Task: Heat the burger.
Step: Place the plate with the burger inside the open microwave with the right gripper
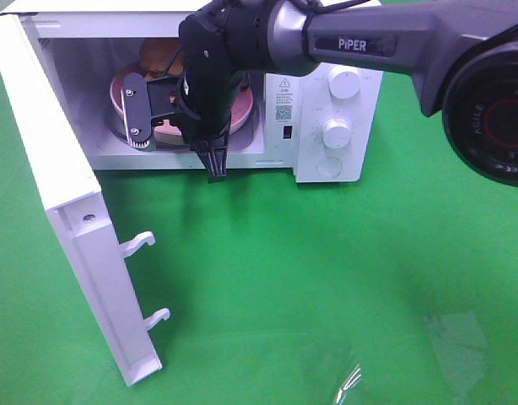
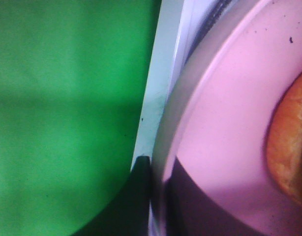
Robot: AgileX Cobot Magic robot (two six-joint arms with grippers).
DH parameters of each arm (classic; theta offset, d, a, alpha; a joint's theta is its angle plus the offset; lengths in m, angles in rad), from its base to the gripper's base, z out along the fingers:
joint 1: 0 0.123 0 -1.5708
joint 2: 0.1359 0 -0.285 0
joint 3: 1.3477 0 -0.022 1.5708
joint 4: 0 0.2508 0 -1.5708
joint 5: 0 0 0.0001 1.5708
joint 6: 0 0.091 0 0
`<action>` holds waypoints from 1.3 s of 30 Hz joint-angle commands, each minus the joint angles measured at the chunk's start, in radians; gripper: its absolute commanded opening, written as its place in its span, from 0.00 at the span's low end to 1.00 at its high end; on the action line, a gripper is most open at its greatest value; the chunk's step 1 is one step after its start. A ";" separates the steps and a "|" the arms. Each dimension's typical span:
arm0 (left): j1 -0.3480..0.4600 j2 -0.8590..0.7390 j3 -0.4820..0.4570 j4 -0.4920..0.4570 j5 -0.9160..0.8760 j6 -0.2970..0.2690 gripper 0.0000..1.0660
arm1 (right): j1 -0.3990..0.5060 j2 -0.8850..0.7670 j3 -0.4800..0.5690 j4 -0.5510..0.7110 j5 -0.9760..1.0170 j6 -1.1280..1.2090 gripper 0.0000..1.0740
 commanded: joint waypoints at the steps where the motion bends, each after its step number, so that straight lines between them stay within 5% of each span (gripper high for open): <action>1: 0.002 -0.014 0.002 -0.001 0.000 0.000 0.90 | -0.010 -0.013 -0.021 -0.037 -0.084 -0.006 0.01; 39: 0.002 -0.014 0.002 -0.001 0.000 0.000 0.90 | 0.002 0.009 -0.020 0.012 -0.134 -0.031 0.05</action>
